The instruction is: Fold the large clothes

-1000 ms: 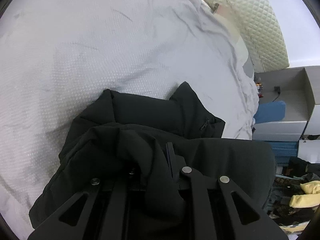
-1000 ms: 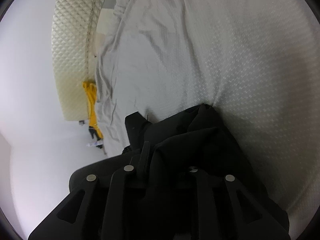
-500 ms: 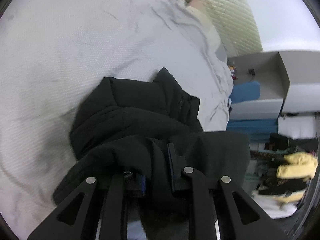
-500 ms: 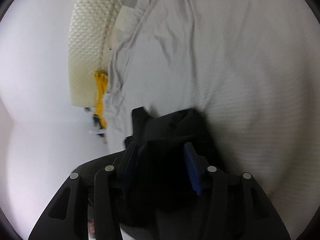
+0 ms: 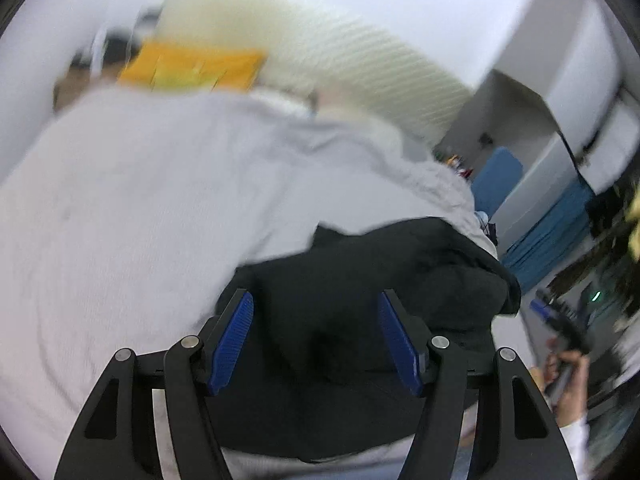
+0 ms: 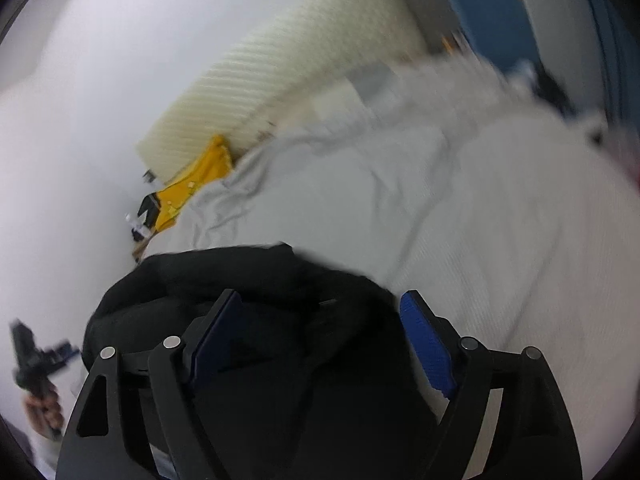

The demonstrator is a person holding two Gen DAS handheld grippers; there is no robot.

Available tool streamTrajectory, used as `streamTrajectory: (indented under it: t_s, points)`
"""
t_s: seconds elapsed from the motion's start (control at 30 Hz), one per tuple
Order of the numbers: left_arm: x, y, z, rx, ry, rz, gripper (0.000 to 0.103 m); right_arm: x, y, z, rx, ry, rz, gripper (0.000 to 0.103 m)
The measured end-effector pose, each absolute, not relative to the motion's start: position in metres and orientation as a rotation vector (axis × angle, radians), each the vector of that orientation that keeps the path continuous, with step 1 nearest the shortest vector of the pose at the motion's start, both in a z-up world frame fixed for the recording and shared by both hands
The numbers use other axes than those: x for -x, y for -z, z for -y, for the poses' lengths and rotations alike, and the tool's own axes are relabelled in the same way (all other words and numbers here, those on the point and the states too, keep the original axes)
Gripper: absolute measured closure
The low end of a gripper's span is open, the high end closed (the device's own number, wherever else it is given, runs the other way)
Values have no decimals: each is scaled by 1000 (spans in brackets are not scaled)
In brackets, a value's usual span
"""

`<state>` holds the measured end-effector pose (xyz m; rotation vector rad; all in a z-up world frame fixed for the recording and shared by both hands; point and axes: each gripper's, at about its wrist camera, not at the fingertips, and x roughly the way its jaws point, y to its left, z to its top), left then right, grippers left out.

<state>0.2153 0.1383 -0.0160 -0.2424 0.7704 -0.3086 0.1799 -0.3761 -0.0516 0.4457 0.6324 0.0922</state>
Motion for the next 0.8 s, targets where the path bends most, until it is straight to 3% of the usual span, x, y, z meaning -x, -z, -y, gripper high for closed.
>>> streamTrajectory:
  t_s: [0.27,0.47,0.8]
  points:
    - [-169,44,-45,60,384,-655,38,-154,64,289,-272,-161,-552,16]
    - [-216,93,-13,49,317,-771,38,-190,102,260,-209,-149,-645,16]
    - [-285,122,25,-52,185,-691,38,-253,128,248,-113,-81,-648,16]
